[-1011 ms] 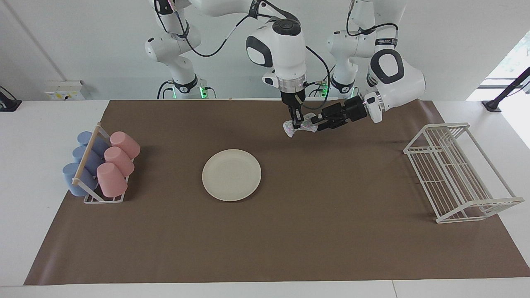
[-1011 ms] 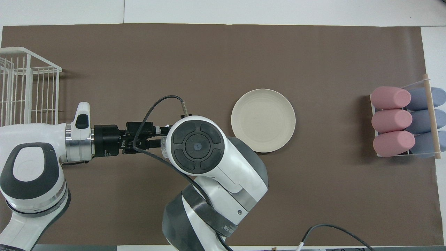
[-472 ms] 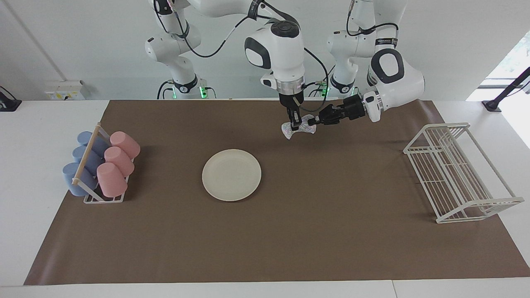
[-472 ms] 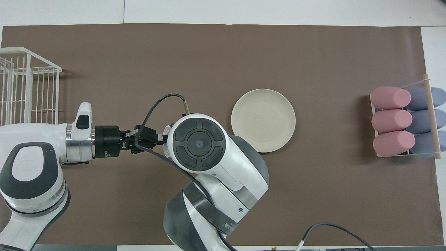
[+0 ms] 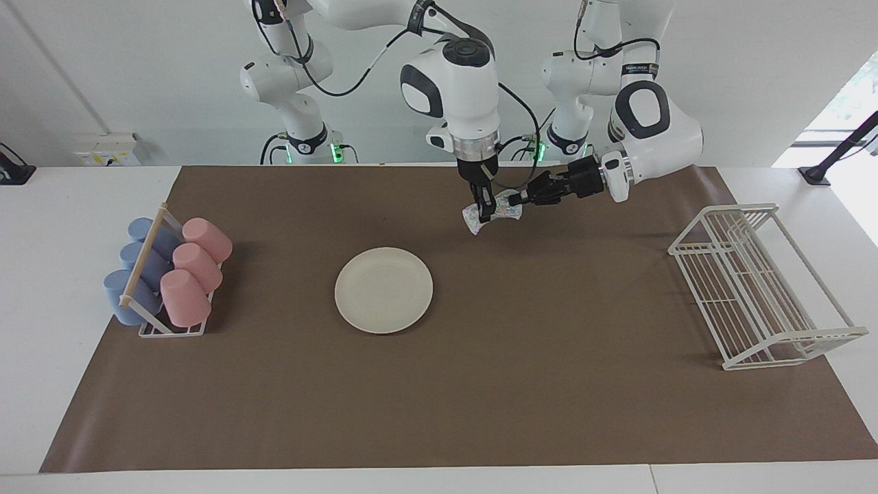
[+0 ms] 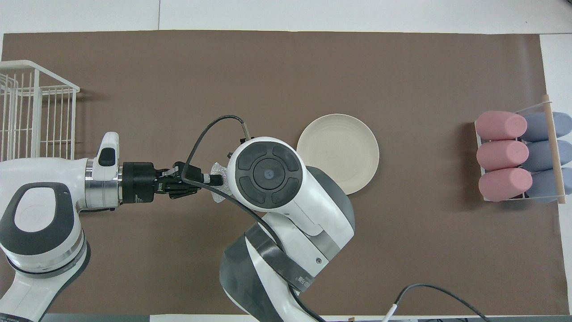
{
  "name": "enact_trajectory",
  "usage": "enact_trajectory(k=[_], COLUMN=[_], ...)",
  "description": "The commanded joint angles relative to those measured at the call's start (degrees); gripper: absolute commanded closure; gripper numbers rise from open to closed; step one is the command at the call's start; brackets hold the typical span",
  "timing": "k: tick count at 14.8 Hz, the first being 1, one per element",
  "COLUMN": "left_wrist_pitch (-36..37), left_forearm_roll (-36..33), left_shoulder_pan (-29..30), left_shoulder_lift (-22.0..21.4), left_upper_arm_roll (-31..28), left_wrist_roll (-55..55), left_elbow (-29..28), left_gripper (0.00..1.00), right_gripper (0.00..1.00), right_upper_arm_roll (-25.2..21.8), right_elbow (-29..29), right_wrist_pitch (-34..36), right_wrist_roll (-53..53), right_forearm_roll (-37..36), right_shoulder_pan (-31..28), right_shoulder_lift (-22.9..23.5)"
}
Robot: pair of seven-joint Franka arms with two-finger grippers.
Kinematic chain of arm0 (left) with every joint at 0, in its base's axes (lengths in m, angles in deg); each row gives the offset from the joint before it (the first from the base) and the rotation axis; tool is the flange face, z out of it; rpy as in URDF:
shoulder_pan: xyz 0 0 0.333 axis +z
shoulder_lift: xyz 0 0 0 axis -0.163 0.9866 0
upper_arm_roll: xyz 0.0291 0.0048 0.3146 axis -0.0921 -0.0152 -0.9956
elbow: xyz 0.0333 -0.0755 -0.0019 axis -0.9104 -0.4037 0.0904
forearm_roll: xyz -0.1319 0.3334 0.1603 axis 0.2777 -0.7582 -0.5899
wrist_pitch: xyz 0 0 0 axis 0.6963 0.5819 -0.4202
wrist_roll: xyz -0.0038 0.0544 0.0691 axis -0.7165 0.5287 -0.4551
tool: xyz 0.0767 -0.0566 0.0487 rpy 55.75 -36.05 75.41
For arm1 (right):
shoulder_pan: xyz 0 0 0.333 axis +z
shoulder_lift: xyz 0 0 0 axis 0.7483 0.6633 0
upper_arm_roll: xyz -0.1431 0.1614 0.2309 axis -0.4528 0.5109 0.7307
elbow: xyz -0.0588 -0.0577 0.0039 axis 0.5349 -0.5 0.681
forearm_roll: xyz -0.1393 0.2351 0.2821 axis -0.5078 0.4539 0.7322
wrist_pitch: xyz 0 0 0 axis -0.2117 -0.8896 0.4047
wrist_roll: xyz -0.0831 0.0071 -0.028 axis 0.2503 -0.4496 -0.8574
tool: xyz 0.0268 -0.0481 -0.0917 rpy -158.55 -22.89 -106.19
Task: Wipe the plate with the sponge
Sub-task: 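Grasp the sponge with the left gripper while the right gripper releases and withdraws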
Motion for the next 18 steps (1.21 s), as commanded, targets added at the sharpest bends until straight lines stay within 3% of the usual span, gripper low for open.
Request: enact_trajectory(k=[1,7,13,18], left_wrist_pitch=[2.18,2.88,5.86,11.67], left_forearm_roll=[0.42,-0.72,-18.79,-37.24], left_shoulder_pan=[0.4,1.1,1.27,0.58], left_shoulder_lift=[-0.09,0.52,1.84,3.16], left_upper_arm_roll=[-0.82,-0.91,-0.91,-0.91], left_wrist_roll=[-0.37,1.21,13.5,21.24], left_elbow=[0.33,1.9,11.03,17.9], left_gripper=[1.0,1.0,1.0,1.0], right_gripper=[0.0,0.0,0.0,0.0], right_upper_arm_roll=[0.34,0.25,0.25,-0.01], right_elbow=[3.39,4.1,3.49,-1.7], right_wrist_pitch=[0.88,7.12,12.39,25.21], right_wrist_roll=[-8.8,-38.32,-74.36,-95.21], right_forearm_roll=[-0.34,-0.34,-0.34,-1.21], right_shoulder_pan=[-4.89,-13.58,-25.89,-31.79], right_shoulder_lift=[-2.92,-5.38,-7.92,-9.85])
